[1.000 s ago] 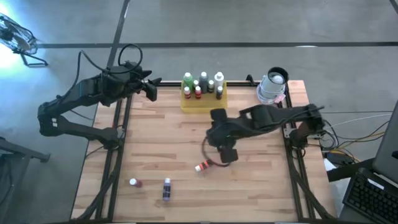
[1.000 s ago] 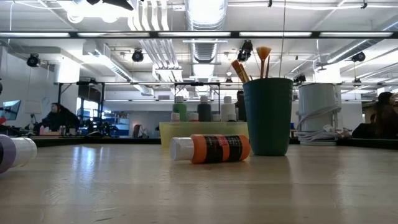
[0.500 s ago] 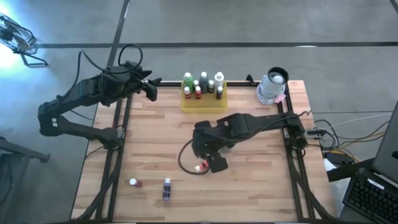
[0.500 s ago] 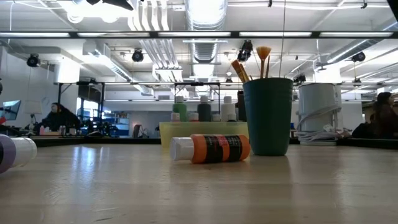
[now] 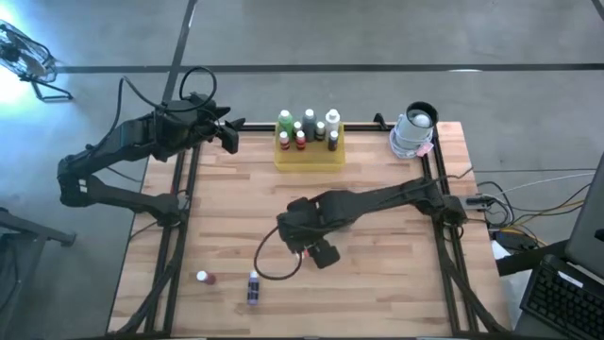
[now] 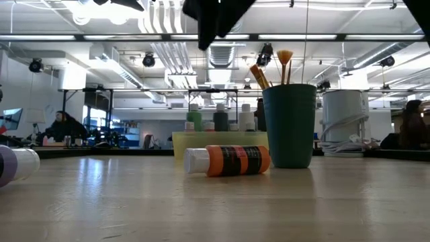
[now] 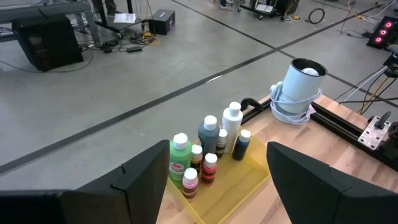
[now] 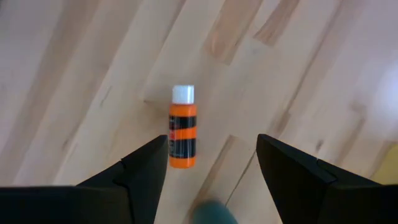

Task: Pick & Place Paint Supplies
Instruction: Put the orange paint bottle into the yellow bin

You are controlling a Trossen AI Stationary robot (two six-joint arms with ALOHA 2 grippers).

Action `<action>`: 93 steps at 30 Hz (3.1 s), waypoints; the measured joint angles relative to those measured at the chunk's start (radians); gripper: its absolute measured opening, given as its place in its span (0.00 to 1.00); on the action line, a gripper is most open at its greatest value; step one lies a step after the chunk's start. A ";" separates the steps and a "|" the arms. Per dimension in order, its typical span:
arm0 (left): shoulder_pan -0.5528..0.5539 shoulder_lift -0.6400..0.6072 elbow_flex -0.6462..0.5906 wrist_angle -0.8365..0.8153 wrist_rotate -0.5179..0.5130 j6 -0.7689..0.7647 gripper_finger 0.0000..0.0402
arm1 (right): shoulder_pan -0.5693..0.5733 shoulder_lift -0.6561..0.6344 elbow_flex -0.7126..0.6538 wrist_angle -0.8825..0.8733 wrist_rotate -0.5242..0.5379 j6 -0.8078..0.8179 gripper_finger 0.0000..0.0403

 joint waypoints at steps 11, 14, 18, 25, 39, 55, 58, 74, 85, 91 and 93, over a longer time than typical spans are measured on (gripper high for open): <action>0.000 0.000 0.000 0.000 0.000 0.000 0.68 | -0.001 0.043 -0.141 0.026 -0.063 -0.015 0.55; -0.001 0.000 0.000 0.000 0.000 0.000 0.68 | -0.002 0.043 -0.187 0.074 -0.081 -0.005 0.57; -0.001 0.000 0.000 0.000 0.000 0.000 0.68 | -0.002 0.040 -0.232 0.115 -0.106 0.009 0.59; -0.001 0.000 0.000 0.000 0.000 0.000 0.68 | 0.000 0.040 -0.250 0.150 -0.103 0.020 0.60; 0.000 0.000 0.000 0.000 0.000 0.000 0.68 | 0.018 0.038 -0.278 0.215 -0.066 0.095 0.53; 0.000 0.002 0.000 0.000 0.000 0.000 0.68 | 0.009 0.105 -0.323 0.276 -0.039 0.086 0.60; 0.000 0.003 0.000 0.000 0.000 0.000 0.68 | 0.006 0.115 -0.308 0.277 -0.037 0.067 0.57; 0.000 0.011 0.000 0.000 0.000 0.000 0.68 | -0.002 0.150 -0.311 0.297 -0.088 0.066 0.41; -0.001 0.018 0.000 0.000 0.000 -0.024 0.68 | -0.006 0.151 -0.323 0.313 -0.110 0.065 0.43; 0.000 0.021 0.000 0.001 0.004 -0.075 0.68 | -0.005 0.153 -0.341 0.332 -0.114 0.065 0.48; 0.000 0.021 0.000 0.003 0.020 -0.077 0.68 | -0.005 0.153 -0.347 0.335 -0.114 0.072 0.47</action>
